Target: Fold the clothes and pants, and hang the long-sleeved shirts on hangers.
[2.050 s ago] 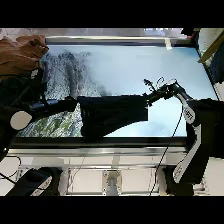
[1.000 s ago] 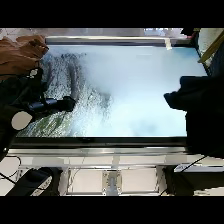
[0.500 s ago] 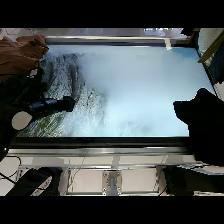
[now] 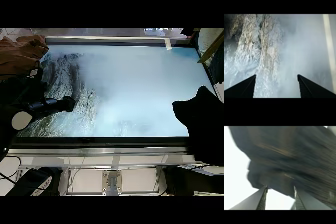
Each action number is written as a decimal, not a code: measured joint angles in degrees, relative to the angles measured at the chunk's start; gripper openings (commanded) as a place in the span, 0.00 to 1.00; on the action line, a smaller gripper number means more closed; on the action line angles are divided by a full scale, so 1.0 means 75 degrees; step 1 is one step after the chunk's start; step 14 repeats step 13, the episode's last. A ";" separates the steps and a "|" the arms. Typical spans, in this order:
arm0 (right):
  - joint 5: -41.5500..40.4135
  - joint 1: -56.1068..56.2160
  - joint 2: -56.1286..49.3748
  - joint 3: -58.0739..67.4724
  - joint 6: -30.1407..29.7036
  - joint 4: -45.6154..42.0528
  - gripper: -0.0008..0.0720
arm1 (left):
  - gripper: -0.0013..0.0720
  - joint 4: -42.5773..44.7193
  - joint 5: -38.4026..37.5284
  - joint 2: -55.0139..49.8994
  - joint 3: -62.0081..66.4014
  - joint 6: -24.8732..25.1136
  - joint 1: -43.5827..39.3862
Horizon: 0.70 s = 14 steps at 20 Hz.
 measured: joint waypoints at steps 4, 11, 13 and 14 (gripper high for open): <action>-0.0385 0.1498 0.0358 0.0688 -0.0697 0.2133 0.53 | 0.79 -0.0006 0.0000 0.0000 0.0000 0.0000 0.0000; -0.0224 0.5499 0.0525 0.0912 -0.1064 0.1813 0.53 | 0.79 -0.0035 0.0000 0.0000 0.0000 0.0000 0.0000; -0.0204 0.6505 0.0530 0.0921 -0.1087 0.1285 0.53 | 0.79 -0.0035 -0.0003 0.0000 0.0000 0.0000 0.0000; -0.0204 0.6505 0.0530 0.0921 -0.1087 0.1285 0.53 | 0.79 -0.0035 -0.0003 0.0000 0.0000 0.0000 0.0000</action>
